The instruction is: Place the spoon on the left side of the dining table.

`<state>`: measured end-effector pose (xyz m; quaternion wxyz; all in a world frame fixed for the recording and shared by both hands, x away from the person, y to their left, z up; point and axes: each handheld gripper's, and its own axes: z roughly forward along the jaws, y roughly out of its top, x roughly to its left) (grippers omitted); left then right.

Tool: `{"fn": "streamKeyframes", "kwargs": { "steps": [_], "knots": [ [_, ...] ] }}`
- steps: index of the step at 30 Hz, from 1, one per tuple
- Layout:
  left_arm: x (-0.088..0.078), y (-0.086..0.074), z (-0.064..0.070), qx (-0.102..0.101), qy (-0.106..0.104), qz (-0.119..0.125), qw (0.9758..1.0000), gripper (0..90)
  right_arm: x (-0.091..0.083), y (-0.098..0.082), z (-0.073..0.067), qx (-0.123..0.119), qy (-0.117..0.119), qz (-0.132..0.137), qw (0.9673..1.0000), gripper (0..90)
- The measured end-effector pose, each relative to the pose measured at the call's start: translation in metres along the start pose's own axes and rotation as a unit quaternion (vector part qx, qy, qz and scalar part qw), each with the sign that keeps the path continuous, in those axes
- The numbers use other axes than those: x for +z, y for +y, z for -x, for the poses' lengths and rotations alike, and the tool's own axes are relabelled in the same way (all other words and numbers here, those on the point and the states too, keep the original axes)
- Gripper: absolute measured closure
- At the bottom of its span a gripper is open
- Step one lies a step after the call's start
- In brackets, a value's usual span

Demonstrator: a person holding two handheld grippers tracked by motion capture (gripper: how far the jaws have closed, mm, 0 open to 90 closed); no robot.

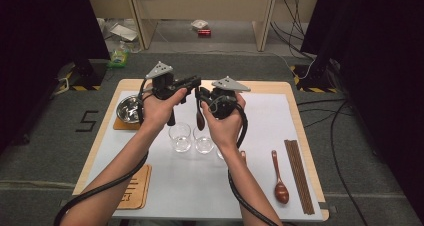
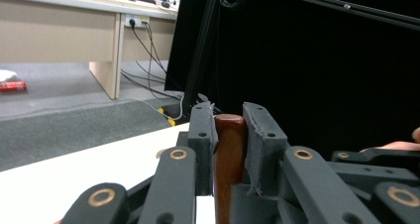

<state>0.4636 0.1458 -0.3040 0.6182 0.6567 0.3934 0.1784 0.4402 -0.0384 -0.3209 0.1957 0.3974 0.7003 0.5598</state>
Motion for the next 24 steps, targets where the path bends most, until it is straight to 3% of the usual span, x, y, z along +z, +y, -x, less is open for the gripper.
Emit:
{"fn": "streamKeyframes", "kwargs": {
  "steps": [4,9,24],
  "knots": [
    [-0.003,0.002,-0.003,0.012,0.011,0.003,0.9999,74.5,-0.009,-0.001,0.001,-0.014,0.005,-0.007,0.9999,68.2],
    [-0.008,0.003,-0.006,0.028,0.023,0.008,0.9993,74.5,-0.019,-0.009,0.007,-0.017,-0.001,-0.015,0.9997,66.3],
    [-0.026,-0.002,-0.02,0.056,0.053,0.014,0.9969,74.6,-0.042,-0.034,0.033,-0.009,-0.027,-0.036,0.9989,64.7]
  ]
}}
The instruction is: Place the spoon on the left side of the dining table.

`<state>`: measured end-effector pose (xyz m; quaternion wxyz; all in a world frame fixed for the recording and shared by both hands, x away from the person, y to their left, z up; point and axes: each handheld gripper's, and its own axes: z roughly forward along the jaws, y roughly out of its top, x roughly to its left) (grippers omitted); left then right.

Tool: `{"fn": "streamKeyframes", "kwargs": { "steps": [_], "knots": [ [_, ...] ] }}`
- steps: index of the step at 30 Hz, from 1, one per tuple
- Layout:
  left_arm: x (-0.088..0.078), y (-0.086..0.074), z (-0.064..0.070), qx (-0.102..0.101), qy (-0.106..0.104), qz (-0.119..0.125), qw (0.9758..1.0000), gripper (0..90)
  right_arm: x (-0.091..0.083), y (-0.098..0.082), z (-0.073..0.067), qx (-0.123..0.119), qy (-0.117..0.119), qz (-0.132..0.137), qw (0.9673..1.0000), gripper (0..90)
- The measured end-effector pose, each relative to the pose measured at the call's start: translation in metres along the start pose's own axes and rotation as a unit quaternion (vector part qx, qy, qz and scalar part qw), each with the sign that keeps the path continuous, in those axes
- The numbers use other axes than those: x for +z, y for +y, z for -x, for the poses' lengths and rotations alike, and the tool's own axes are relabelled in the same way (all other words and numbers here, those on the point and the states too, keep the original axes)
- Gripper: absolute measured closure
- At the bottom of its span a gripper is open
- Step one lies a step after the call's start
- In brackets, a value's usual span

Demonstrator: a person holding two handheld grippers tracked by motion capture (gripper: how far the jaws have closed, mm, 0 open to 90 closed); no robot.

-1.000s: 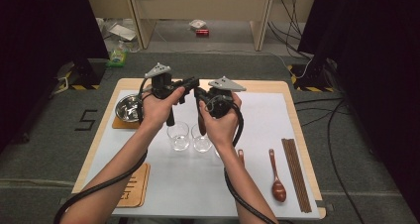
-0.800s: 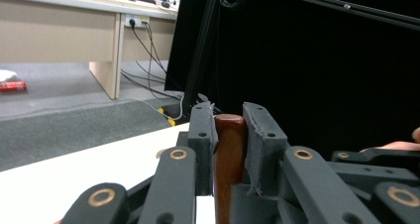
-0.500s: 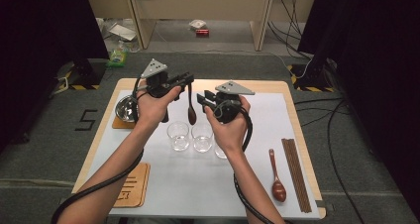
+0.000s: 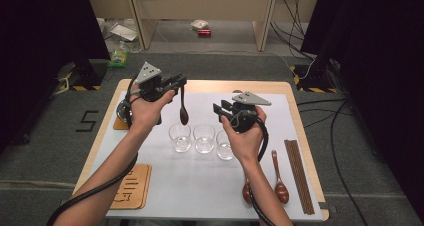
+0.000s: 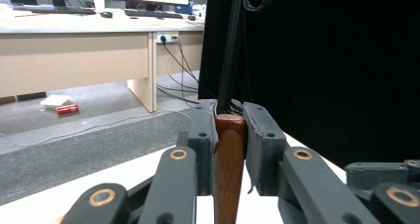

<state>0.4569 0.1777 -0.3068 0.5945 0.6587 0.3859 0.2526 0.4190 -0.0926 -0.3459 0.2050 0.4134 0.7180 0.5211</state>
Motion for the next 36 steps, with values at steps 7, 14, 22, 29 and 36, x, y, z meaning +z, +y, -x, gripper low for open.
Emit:
{"fn": "streamKeyframes", "kwargs": {
  "steps": [7,14,22,29,36],
  "knots": [
    [-0.009,-0.001,-0.009,0.005,0.011,0.002,0.9999,74.6,-0.008,-0.014,0.01,0.006,-0.012,-0.008,0.9999,64.8],
    [-0.015,-0.002,-0.016,0.011,0.019,0.001,0.9997,74.6,-0.019,-0.022,0.017,0.013,-0.021,-0.007,0.9997,64.7],
    [-0.024,-0.003,-0.026,0.012,0.032,0.005,0.9994,74.6,-0.025,-0.031,0.022,0.017,-0.027,-0.009,0.9995,64.2],
    [-0.033,-0.003,-0.039,0.003,0.044,0.011,0.999,74.6,-0.033,-0.043,0.028,0.026,-0.033,-0.011,0.9991,63.5],
    [-0.039,-0.003,-0.048,0.004,0.057,0.011,0.9983,74.6,-0.039,-0.055,0.034,0.035,-0.04,-0.017,0.9984,63.2]
  ]
}}
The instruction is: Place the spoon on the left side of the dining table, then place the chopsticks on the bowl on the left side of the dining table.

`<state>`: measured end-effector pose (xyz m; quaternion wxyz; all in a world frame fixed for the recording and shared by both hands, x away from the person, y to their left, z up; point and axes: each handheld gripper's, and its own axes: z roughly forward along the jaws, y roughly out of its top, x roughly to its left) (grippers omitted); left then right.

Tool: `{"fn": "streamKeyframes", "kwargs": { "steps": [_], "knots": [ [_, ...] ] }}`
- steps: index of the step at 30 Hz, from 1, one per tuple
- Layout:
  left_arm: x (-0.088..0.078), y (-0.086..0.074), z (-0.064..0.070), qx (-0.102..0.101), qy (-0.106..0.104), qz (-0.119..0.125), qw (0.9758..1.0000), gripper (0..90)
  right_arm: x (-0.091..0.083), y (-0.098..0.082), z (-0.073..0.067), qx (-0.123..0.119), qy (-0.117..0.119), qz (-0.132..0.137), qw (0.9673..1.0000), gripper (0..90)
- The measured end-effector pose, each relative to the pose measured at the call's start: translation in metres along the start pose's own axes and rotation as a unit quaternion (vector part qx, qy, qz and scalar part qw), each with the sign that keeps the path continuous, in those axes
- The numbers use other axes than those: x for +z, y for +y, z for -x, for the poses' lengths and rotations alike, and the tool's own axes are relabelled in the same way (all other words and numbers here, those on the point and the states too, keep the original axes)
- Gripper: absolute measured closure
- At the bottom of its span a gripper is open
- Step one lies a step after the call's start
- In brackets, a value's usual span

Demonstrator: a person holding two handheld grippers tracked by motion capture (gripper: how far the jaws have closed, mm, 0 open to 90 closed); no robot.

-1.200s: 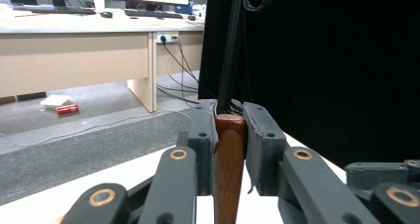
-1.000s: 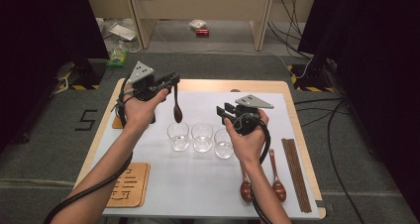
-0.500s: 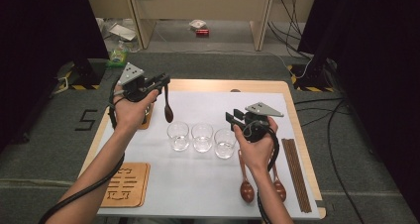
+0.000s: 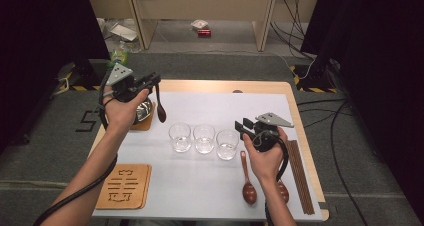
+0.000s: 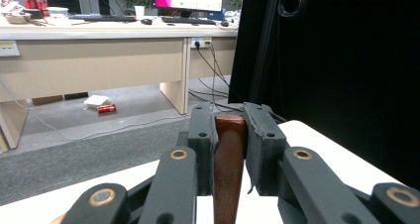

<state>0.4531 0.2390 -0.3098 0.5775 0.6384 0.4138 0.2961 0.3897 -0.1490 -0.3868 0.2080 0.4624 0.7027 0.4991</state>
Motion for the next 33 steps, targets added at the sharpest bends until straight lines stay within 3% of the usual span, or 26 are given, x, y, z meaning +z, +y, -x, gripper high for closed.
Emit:
{"fn": "streamKeyframes", "kwargs": {
  "steps": [22,33],
  "knots": [
    [-0.003,-0.001,-0.031,0.0,0.032,0.002,0.9995,74.6,-0.006,-0.02,0.02,0.022,-0.012,-0.012,0.9996,63.1],
    [-0.001,-0.003,-0.035,-0.006,0.041,0.001,0.9991,74.7,-0.01,-0.022,0.018,0.021,-0.013,-0.009,0.9997,63.1]
  ]
}}
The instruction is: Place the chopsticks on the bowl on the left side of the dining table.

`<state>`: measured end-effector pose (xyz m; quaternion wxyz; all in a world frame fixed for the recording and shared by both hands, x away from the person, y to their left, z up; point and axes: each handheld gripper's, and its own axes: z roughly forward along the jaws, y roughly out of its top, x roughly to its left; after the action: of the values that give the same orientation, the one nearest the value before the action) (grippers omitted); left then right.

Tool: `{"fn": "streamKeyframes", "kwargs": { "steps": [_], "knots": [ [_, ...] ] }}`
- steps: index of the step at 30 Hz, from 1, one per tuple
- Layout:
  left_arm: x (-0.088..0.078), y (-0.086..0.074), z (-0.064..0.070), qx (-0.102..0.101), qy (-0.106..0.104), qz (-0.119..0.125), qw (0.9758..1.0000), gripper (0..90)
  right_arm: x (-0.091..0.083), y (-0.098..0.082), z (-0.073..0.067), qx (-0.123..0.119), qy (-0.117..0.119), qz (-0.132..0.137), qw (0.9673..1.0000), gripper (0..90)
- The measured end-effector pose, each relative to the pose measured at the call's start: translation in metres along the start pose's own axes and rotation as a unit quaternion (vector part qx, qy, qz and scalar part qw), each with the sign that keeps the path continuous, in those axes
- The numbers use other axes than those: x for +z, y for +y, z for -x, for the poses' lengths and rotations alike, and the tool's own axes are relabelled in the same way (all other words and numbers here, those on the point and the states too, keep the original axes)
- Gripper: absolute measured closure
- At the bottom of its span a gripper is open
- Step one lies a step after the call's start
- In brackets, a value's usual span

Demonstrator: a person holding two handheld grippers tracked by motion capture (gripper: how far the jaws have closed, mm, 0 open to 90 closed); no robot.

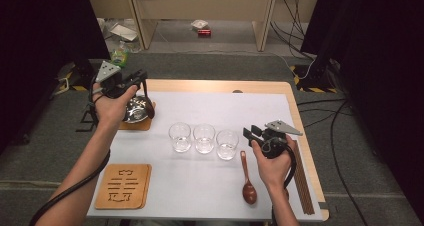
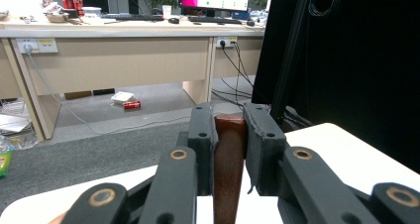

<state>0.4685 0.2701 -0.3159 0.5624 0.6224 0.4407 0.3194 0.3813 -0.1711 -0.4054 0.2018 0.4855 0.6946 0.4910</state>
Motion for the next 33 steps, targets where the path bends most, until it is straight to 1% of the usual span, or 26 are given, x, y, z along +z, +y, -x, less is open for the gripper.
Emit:
{"fn": "streamKeyframes", "kwargs": {
  "steps": [6,9,10,12,14,17,18,20,22,23,29,30,31,33],
  "knots": [
    [0.003,0.001,-0.004,-0.002,0.005,0.002,1.0,74.6,0.0,0.0,-0.001,-0.004,0.002,0.0,1.0,63.1],
    [0.004,0.002,-0.007,0.004,0.014,0.002,0.9999,74.6,-0.002,-0.002,-0.001,-0.005,0.001,-0.002,1.0,63.0],
    [0.004,0.002,-0.007,0.004,0.014,0.002,0.9999,74.6,-0.002,-0.002,0.0,-0.009,0.001,-0.003,1.0,63.0],
    [0.003,0.002,-0.008,0.003,0.02,0.006,0.9998,74.6,-0.004,-0.002,0.0,-0.009,-0.001,-0.003,1.0,63.0],
    [0.003,0.001,-0.01,0.003,0.023,0.004,0.9997,74.6,-0.005,-0.003,-0.001,-0.008,-0.001,-0.001,1.0,63.0],
    [0.004,-0.001,-0.016,0.005,0.034,0.0,0.9994,74.6,-0.007,-0.003,-0.003,-0.009,-0.001,-0.001,1.0,63.0],
    [0.004,-0.001,-0.016,0.005,0.034,0.0,0.9994,74.6,-0.007,-0.003,-0.003,-0.009,-0.001,-0.003,1.0,63.0],
    [0.006,-0.002,-0.021,0.008,0.042,-0.005,0.9991,74.6,-0.007,-0.003,-0.004,-0.01,0.0,-0.001,0.9999,63.1],
    [0.007,-0.002,-0.023,0.008,0.045,-0.005,0.999,74.6,-0.006,-0.002,-0.005,-0.01,0.0,0.0,1.0,63.1],
    [0.009,-0.001,-0.027,0.01,0.049,-0.007,0.9987,74.6,-0.005,-0.002,-0.006,-0.009,0.001,0.0,1.0,63.1],
    [0.017,0.001,-0.036,0.012,0.063,-0.01,0.9979,74.6,-0.003,-0.002,-0.007,-0.014,0.004,-0.003,0.9999,63.1],
    [0.021,0.001,-0.039,0.012,0.069,-0.014,0.9974,74.6,-0.002,-0.003,-0.007,-0.015,0.004,-0.005,0.9999,63.1],
    [0.021,0.001,-0.039,0.012,0.069,-0.014,0.9974,74.6,-0.002,-0.003,-0.007,-0.015,0.004,-0.005,0.9999,63.1],
    [0.026,-0.001,-0.044,0.01,0.077,-0.02,0.9967,74.6,-0.002,-0.005,-0.007,-0.013,0.004,-0.006,0.9999,63.1]
  ]
}}
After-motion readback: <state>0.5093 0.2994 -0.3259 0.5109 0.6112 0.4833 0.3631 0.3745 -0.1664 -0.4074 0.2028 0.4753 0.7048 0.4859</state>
